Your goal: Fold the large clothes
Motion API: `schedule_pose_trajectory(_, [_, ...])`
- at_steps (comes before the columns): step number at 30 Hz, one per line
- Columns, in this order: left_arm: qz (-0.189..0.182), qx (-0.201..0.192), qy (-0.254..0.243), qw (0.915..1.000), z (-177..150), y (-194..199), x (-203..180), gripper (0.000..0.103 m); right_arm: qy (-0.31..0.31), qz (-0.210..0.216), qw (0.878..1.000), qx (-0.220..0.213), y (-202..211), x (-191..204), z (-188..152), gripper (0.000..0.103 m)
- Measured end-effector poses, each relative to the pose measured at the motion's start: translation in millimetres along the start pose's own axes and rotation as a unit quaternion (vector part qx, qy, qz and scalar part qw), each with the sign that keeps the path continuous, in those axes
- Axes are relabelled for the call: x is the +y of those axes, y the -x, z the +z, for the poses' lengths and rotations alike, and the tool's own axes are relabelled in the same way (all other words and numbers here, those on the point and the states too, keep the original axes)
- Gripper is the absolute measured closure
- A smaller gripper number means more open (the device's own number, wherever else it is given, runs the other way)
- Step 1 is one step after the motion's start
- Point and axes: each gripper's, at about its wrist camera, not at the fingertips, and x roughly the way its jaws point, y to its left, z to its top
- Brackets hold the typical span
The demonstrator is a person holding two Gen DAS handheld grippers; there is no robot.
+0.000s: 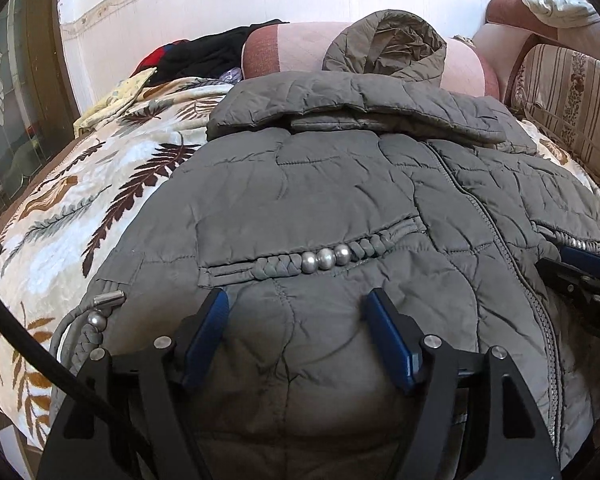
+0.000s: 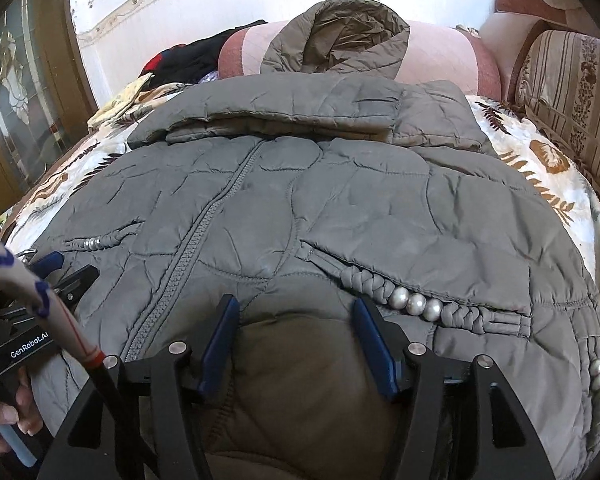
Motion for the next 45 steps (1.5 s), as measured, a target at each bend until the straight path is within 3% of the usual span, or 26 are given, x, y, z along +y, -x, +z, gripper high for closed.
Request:
schedule_pose_trajectory(26, [0.001,-0.006,-0.001,1.0,0.6,2.7,3.5,0.03,0.0,-0.002,1.0,-0.005,0.9,0.8,-0.7,0.035])
schedule_pose_trajectory(36, [-0.009,-0.015,0.006,0.9998,1.9,6.8,7.2,0.03,-0.023,0.007,0.999,-0.048,34.2,-4.0,-5.2,0.034])
schedule_pose_trajectory(45, [-0.007,-0.018,0.003,0.9998,1.1,8.1,6.4,0.029,-0.009,-0.011,0.999,-0.042,41.4,-4.2,-16.0,0.034])
